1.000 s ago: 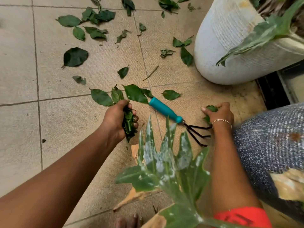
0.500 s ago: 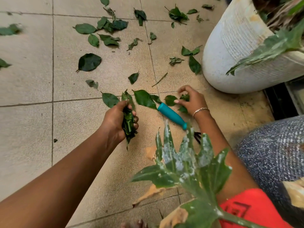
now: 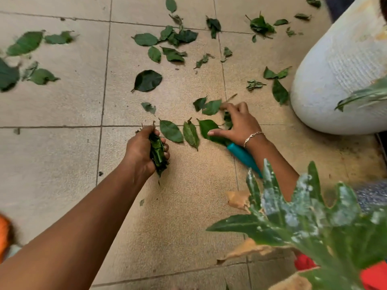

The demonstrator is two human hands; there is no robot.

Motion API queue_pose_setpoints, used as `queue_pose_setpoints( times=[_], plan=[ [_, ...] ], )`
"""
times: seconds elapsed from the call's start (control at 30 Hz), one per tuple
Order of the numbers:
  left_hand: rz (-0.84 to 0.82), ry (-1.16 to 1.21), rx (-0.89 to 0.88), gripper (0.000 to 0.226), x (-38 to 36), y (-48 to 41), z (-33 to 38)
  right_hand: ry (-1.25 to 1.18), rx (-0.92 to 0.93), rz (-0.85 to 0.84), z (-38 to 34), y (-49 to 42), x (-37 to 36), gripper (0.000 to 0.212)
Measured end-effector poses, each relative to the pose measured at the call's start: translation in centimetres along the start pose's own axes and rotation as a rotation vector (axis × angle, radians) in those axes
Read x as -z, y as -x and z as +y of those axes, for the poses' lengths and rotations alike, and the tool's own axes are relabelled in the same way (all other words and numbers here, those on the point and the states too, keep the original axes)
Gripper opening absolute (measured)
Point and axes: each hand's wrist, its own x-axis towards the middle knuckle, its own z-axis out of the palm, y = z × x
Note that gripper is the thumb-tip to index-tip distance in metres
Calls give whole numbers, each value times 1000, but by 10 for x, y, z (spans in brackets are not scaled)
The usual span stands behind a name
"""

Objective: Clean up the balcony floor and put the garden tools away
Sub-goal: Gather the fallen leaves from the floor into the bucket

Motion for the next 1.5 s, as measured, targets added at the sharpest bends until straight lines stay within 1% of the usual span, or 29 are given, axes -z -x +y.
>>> queue_pose_setpoints(
  times=[0.1, 0.2, 0.27, 0.33, 0.37, 0.43, 0.47, 0.53, 0.57, 0.6, 0.73, 0.83, 0.9, 1.0, 1.1, 1.2, 1.27, 1.33, 1.43, 1.47, 1.5],
  plan=[
    [27, 10, -18, 33, 5, -3, 7, 208, 150, -87, -24, -6, -3, 98],
    [46, 14, -32, 33, 10, -5, 11, 365, 281, -106, -37, -12, -8, 97],
    [48, 21, -32, 33, 12, -5, 11, 358, 342, -70, -42, -15, -11, 91],
    [45, 29, -25, 34, 16, -6, 10, 250, 343, 7, -42, -21, -12, 84],
    [44, 34, -23, 34, 18, -7, 10, 191, 332, 74, -41, -25, -12, 84],
    [44, 38, -21, 35, 20, -8, 9, 134, 310, 185, -38, -36, -12, 93],
    [44, 36, -20, 36, 20, -9, 9, 122, 297, 181, -38, -40, -14, 100],
    [44, 30, -18, 36, 21, -10, 9, 132, 304, 67, -44, -44, -20, 118],
    [45, 25, -20, 35, 20, -11, 9, 159, 330, 8, -49, -44, -26, 123],
    [46, 20, -24, 35, 20, -11, 10, 196, 358, -31, -57, -42, -32, 124],
    [62, 3, -62, 34, 22, -11, 15, 341, 473, -130, -88, -29, -55, 111],
    [84, 10, -79, 34, 32, -11, 19, 414, 547, -116, -102, -23, -67, 106],
    [78, 12, -53, 34, 37, -11, 21, 429, 610, -104, -108, -23, -72, 104],
    [62, -80, -22, 36, 38, -14, 25, 426, 703, -102, -116, -26, -76, 104],
    [-12, -100, 87, 38, 41, -13, 36, 431, 778, -125, -126, -33, -78, 103],
    [-57, -110, 146, 42, 45, -13, 45, 434, 848, -140, -134, -37, -82, 93],
    [-73, -92, 147, 42, 47, -12, 47, 325, 910, -93, -135, -35, -87, 82],
    [-78, -43, 116, 38, 50, -11, 48, 205, 980, 35, -132, -34, -92, 64],
    [-45, 86, 36, 33, 59, -9, 52, 162, 1030, 322, -129, -31, -97, 22],
    [-30, 110, 9, 32, 62, -8, 52, 148, 1027, 369, -129, -31, -98, 15],
    [-16, 122, -9, 32, 66, -6, 52, 138, 1018, 386, -129, -31, -99, 15]
  ],
)
